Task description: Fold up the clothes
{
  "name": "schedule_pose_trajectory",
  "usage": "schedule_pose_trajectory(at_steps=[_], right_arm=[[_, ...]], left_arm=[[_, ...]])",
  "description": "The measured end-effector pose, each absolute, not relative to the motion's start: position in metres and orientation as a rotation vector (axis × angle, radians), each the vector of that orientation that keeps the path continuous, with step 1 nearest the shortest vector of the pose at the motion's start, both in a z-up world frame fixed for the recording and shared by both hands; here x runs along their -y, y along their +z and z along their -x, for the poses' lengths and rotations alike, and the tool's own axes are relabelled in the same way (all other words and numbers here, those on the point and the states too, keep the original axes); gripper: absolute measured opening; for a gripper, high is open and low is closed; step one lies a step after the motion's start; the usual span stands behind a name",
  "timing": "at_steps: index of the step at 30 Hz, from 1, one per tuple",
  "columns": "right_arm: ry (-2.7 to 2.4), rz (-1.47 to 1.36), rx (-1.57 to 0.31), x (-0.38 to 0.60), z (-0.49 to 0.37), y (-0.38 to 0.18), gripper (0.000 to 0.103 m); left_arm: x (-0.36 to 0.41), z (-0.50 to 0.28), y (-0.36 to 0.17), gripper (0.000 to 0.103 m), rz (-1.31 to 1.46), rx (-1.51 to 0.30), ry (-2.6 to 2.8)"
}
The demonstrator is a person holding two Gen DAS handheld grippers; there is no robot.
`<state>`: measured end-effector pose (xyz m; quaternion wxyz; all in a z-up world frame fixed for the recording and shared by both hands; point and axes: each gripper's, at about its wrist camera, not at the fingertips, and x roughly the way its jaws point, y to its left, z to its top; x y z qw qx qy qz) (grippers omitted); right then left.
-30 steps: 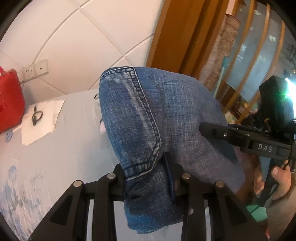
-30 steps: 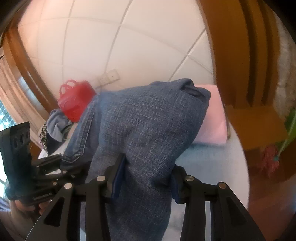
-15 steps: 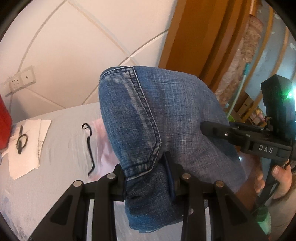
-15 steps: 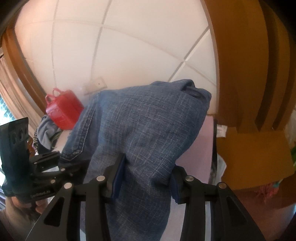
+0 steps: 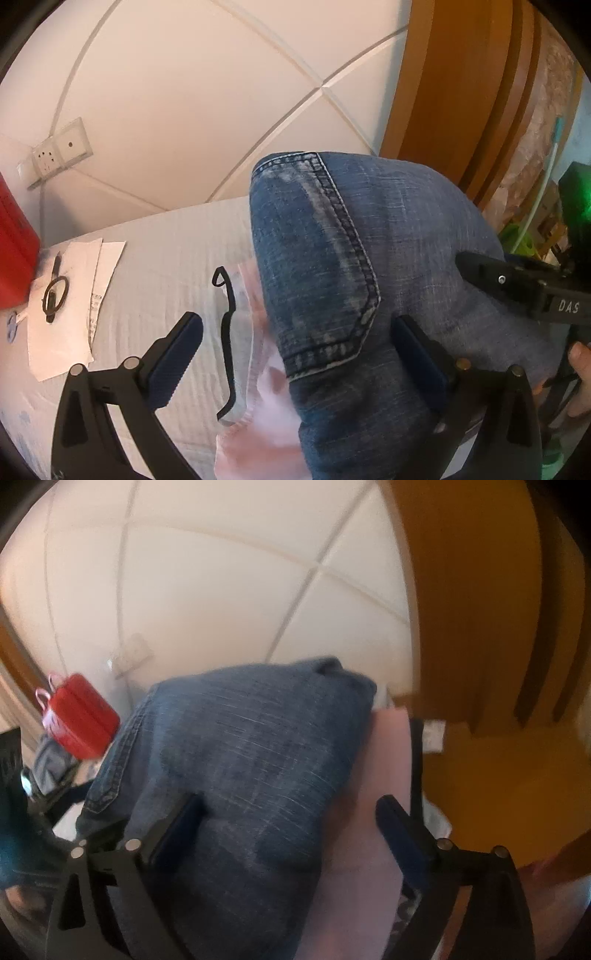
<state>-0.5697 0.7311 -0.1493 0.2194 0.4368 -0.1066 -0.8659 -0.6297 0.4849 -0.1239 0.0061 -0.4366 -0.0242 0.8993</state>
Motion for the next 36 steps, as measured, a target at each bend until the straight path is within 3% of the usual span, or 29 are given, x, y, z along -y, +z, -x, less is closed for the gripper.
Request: schedule_pose_trajectory(at_steps=[6,9,13,25,36], right_arm=[[-2.486,-1.087,0.23,-0.736,0.528,-0.102,0.096],[-2.537,-1.029,0.134,-0.731,0.486,-0.078,0.103],[-2.562,-1.072,0.101,-0.725,0.444,-0.081,0.103],[-2.577,-1.21,0.076,-0.714,0.383,-0.097,0.103],[-2.591,-1.25,0.079,-0.722,0.379,-0.1,0.103]], left_arm=[[-0.495,0.593,-0.083,0.103,1.264,-0.029,2.909],[-0.505,0.565,-0.067,0.103,1.273,-0.084,2.948],[-0.519,0.528,-0.064,0.103,1.26,-0.205,2.992],[-0.528,0.488,-0.065,0.103,1.335,-0.027,2.861],[-0.53,0.487,-0.075,0.103,1.372,-0.004,2.817]])
